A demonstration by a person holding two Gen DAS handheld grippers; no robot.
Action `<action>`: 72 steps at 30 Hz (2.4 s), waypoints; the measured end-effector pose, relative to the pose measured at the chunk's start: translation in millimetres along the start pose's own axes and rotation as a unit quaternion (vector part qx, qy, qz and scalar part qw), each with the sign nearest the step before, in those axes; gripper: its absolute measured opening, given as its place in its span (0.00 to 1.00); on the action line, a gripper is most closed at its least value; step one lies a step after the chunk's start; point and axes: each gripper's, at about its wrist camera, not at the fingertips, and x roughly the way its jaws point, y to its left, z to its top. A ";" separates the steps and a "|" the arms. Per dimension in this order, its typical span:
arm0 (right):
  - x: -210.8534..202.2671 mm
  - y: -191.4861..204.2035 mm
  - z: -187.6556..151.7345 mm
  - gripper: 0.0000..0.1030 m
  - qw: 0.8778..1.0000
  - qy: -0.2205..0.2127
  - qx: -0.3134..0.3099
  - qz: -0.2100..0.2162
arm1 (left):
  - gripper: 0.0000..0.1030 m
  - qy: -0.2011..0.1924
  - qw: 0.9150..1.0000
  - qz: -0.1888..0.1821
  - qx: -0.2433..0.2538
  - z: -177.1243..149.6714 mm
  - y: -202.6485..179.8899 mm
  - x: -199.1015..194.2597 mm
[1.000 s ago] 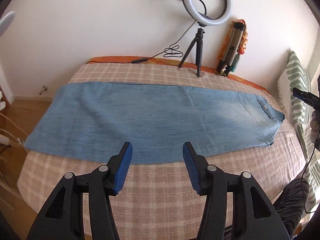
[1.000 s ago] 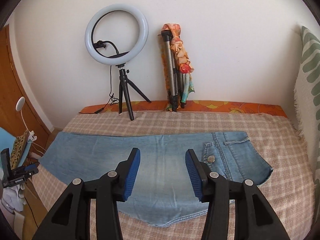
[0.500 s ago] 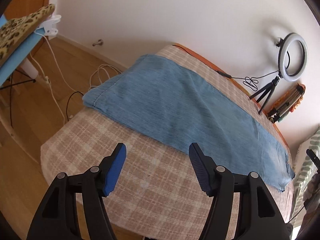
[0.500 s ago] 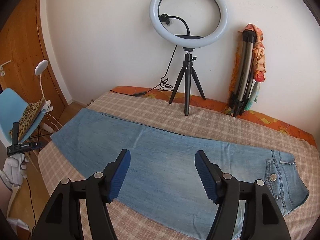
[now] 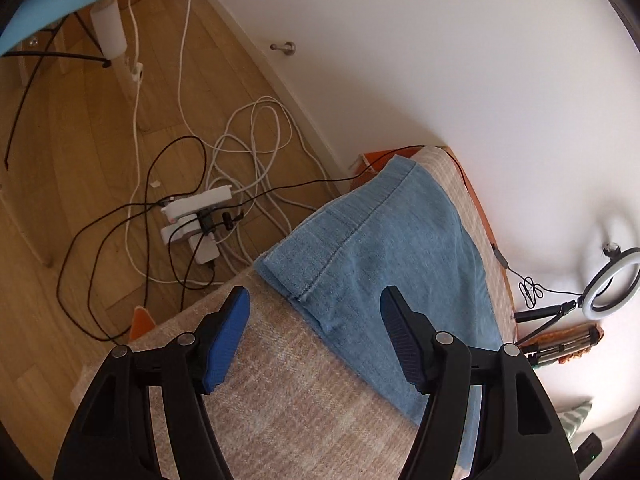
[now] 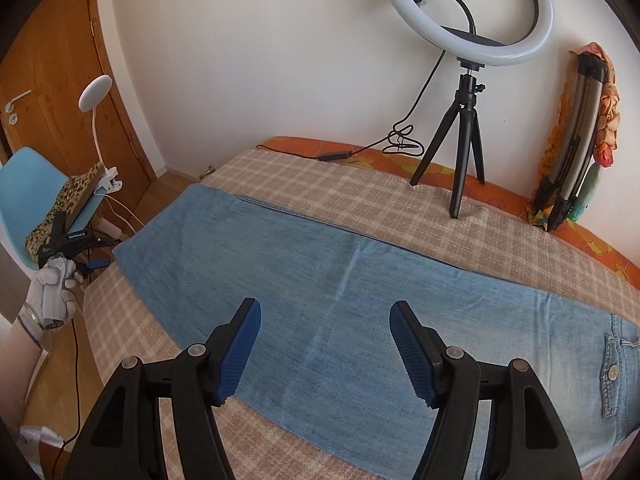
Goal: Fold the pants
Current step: 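Move both tools to the hem end of the lengthwise-folded jeans, then grasp the jeans hem end with the left tool while the right tool grasps beside it, then lift the held hems and fold them over toward the waistband with both tools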
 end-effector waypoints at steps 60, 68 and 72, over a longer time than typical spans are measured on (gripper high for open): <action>302.7 270.8 187.6 0.05 0.966 0.193 -0.089 0.144 | 0.10 -0.111 0.908 -0.077 0.397 -113.4 -135.8 -15.9; 230.4 212.0 205.7 0.04 0.981 0.136 -0.056 0.125 | 0.10 -0.106 0.893 -0.130 0.417 -143.9 -179.3 -32.0; 195.4 173.9 205.4 0.04 0.986 0.118 -0.032 0.111 | 0.10 -0.095 0.885 -0.151 0.431 -165.4 -205.5 -35.4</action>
